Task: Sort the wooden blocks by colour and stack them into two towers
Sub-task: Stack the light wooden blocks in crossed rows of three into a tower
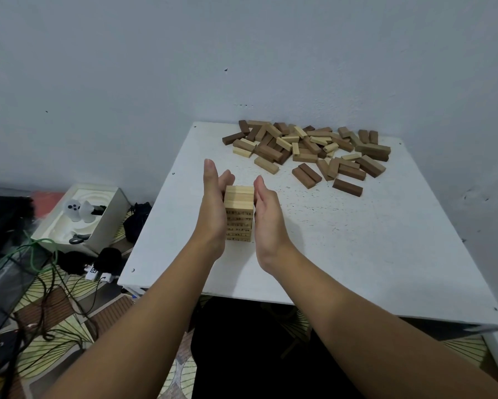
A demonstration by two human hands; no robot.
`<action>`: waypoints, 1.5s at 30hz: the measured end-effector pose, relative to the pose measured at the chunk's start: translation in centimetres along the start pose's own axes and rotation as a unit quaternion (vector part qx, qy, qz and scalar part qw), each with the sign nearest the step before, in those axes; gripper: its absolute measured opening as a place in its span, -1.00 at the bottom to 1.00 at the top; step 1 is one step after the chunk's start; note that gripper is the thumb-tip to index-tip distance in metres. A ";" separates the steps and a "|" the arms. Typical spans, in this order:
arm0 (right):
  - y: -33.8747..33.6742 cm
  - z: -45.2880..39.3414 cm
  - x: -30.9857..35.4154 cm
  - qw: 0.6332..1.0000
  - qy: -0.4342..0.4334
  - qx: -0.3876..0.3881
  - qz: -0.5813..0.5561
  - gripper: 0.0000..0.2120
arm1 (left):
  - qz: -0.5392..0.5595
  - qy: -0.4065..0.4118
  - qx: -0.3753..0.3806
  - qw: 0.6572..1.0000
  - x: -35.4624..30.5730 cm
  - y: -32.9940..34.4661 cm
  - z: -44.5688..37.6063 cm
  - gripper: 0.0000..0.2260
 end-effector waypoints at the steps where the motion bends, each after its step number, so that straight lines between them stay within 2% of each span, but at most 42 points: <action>1: 0.0 -0.2 -0.2 1.000 0.003 0.002 0.006 -0.48 | -0.003 -0.001 -0.001 1.000 0.0 0.0 0.0 -0.23; 3: 0.2 -0.5 -0.3 1.000 -0.004 -0.008 0.022 -0.47 | -0.006 -0.003 -0.005 1.000 0.0 0.0 0.0 -0.24; 8: -0.1 -0.7 -0.8 0.999 0.003 -0.029 0.034 -0.28 | -0.022 -0.005 -0.015 1.000 -0.1 0.0 0.0 -0.25; 13: -1.2 0.0 0.7 0.996 -0.041 -0.041 0.061 -0.52 | -0.028 0.031 -0.042 0.998 -0.9 -0.9 -0.1 -0.17; 16: -2.8 0.3 2.1 0.991 -0.059 -0.080 0.089 -0.54 | -0.048 0.066 -0.087 0.993 -2.9 -2.1 -0.4 -0.33; 18: -4.2 0.5 3.1 0.984 -0.058 -0.100 0.135 -0.56 | -0.124 0.102 -0.103 0.982 -4.7 -2.4 -0.6 -0.55; 20: -6.4 0.5 4.2 0.961 -0.048 -0.114 0.247 -0.57 | -0.300 0.152 -0.099 0.936 -6.9 -2.1 -1.3 -0.71; 21: -7.6 0.5 4.9 0.934 -0.040 -0.120 0.334 -0.56 | -0.395 0.164 -0.084 0.900 -7.7 -1.7 -1.9 -0.70; 24: -11.8 0.2 6.6 0.812 -0.001 -0.107 0.574 -0.50 | -0.648 0.097 -0.036 0.755 -9.0 0.6 -4.1 -0.53; 25: -13.4 0.2 7.0 0.784 0.025 -0.103 0.612 -0.49 | -0.702 0.072 -0.026 0.708 -9.3 1.6 -4.6 -0.48; 27: -16.1 0.4 7.9 0.752 0.051 -0.111 0.648 -0.46 | -0.762 0.057 -0.007 0.645 -9.4 4.1 -5.3 -0.44; 30: -19.0 0.7 8.9 0.724 0.064 -0.122 0.676 -0.46 | -0.795 0.087 0.020 0.600 -8.4 8.8 -6.4 -0.47; 33: -21.1 0.5 9.1 0.714 0.092 -0.109 0.685 -0.46 | -0.797 0.081 0.047 0.597 -6.1 12.8 -8.3 -0.45; 35: -22.2 0.0 9.4 0.715 0.094 -0.100 0.686 -0.58 | -0.788 0.063 0.061 0.609 -4.2 14.8 -9.7 -0.46; 38: -23.8 -1.1 9.9 0.719 0.080 -0.096 0.683 -0.74 | -0.753 0.057 0.061 0.653 -1.3 16.8 -12.0 -0.50; 41: -25.6 -2.6 10.2 0.716 0.062 -0.091 0.689 -0.66 | -0.704 0.061 0.034 0.707 1.3 17.8 -14.6 -0.51; 45: -28.6 -5.2 10.5 0.710 0.029 -0.099 0.697 -0.61 | -0.667 0.060 -0.019 0.742 4.7 17.7 -17.7 -0.44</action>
Point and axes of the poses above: each hand's wrist, its own z-axis away from the middle knuckle, its own y-axis out of the palm, x = y × z, the point moved 6 cm from there along -z, towards the middle knuckle, and after that the axes turned 11 degrees about x, right-handed, at the moved point
